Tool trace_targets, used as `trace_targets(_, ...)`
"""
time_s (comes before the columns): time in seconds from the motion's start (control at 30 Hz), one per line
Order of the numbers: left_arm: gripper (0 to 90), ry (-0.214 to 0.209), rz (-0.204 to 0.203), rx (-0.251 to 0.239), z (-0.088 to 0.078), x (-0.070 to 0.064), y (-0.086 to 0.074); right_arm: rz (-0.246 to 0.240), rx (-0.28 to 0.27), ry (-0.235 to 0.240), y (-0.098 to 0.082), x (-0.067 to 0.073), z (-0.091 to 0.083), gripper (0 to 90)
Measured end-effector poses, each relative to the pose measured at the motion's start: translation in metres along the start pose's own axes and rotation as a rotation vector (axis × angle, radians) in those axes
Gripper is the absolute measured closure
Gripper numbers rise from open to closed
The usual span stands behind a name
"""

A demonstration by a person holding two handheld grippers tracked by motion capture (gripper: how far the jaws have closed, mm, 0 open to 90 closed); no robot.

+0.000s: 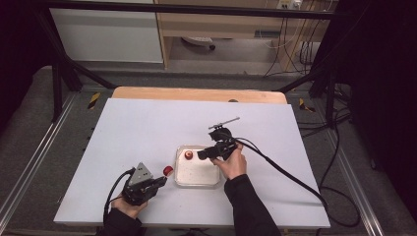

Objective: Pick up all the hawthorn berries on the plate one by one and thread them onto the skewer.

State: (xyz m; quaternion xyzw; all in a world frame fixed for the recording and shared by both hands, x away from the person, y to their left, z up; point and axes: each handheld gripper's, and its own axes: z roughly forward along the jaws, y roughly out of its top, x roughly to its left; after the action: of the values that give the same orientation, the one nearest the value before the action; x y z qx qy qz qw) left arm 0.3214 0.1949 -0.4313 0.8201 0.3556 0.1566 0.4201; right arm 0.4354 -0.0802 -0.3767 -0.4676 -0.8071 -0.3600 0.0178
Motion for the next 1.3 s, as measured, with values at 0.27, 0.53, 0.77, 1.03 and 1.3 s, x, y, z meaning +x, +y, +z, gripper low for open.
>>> trace_targets(0.27,87.9,0.000,-0.005,-0.013,-0.001,-0.002,0.001,0.015,-0.247,0.150,-0.023,-0.004,-0.012,61.8)
trace_targets(0.53,87.9,0.004,-0.016,-0.027,-0.004,-0.005,0.002,0.073,-0.453,0.278,-0.037,-0.004,-0.016,61.8)
trace_targets(0.77,87.9,0.007,-0.032,-0.044,-0.005,-0.010,0.004,0.097,-0.571,0.329,-0.040,0.001,-0.014,61.8)
trace_targets(1.03,87.8,0.000,-0.055,-0.062,-0.007,-0.017,0.006,0.130,-0.700,0.349,-0.042,0.006,-0.011,61.9)
trace_targets(1.3,87.8,-0.036,-0.093,-0.091,-0.006,-0.021,0.008,0.131,-0.807,0.346,-0.045,0.009,-0.004,61.9)
